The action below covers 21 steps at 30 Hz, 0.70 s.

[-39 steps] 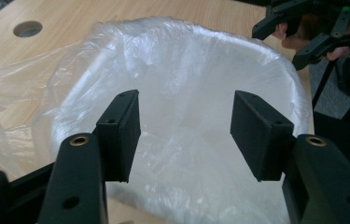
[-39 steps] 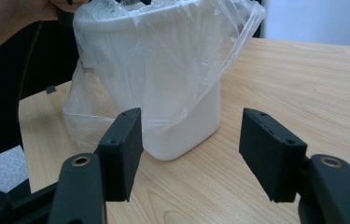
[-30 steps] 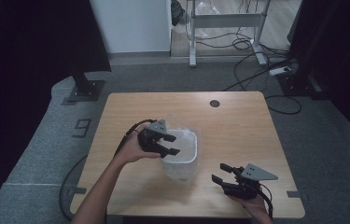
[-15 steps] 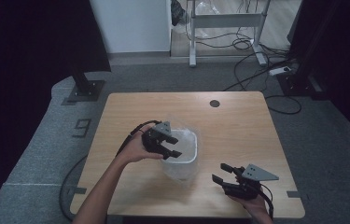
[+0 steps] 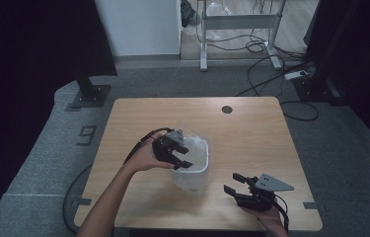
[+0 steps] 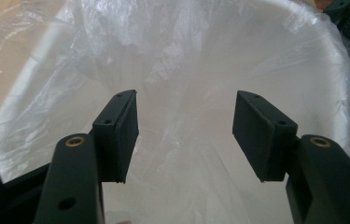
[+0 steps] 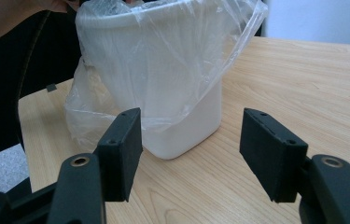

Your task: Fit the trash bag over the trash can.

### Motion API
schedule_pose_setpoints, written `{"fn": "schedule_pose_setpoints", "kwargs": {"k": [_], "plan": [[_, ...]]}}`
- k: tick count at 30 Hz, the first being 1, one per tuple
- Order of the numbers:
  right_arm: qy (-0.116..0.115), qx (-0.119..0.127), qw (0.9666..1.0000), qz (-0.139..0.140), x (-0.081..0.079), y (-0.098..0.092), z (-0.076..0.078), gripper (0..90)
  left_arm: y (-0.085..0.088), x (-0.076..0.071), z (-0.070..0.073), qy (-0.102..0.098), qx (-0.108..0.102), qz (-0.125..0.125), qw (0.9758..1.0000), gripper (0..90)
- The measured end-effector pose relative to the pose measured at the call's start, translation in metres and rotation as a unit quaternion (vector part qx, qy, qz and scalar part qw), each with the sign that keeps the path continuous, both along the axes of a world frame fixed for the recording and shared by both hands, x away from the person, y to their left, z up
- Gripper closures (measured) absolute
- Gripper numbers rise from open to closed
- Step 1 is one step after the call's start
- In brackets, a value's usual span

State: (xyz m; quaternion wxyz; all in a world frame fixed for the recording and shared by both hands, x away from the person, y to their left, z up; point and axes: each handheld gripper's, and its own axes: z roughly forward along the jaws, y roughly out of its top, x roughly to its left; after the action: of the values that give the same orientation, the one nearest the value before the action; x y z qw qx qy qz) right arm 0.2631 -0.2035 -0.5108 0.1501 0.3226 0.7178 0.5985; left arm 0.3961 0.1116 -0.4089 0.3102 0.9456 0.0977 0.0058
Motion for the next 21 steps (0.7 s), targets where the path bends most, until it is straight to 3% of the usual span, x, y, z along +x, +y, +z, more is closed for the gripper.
{"fn": "schedule_pose_setpoints", "kwargs": {"k": [10, 21], "plan": [[0.0, 0.001, 1.0, -0.002, -0.001, -0.001, 0.0, 38.6, 0.005, -0.002, -0.001, -0.004, -0.025, 0.009, 0.9996, 38.4], [-0.001, 0.003, 1.0, -0.007, -0.002, -0.003, 0.001, 38.5, 0.019, -0.009, 0.004, -0.011, -0.079, 0.027, 0.9964, 34.8]]}}
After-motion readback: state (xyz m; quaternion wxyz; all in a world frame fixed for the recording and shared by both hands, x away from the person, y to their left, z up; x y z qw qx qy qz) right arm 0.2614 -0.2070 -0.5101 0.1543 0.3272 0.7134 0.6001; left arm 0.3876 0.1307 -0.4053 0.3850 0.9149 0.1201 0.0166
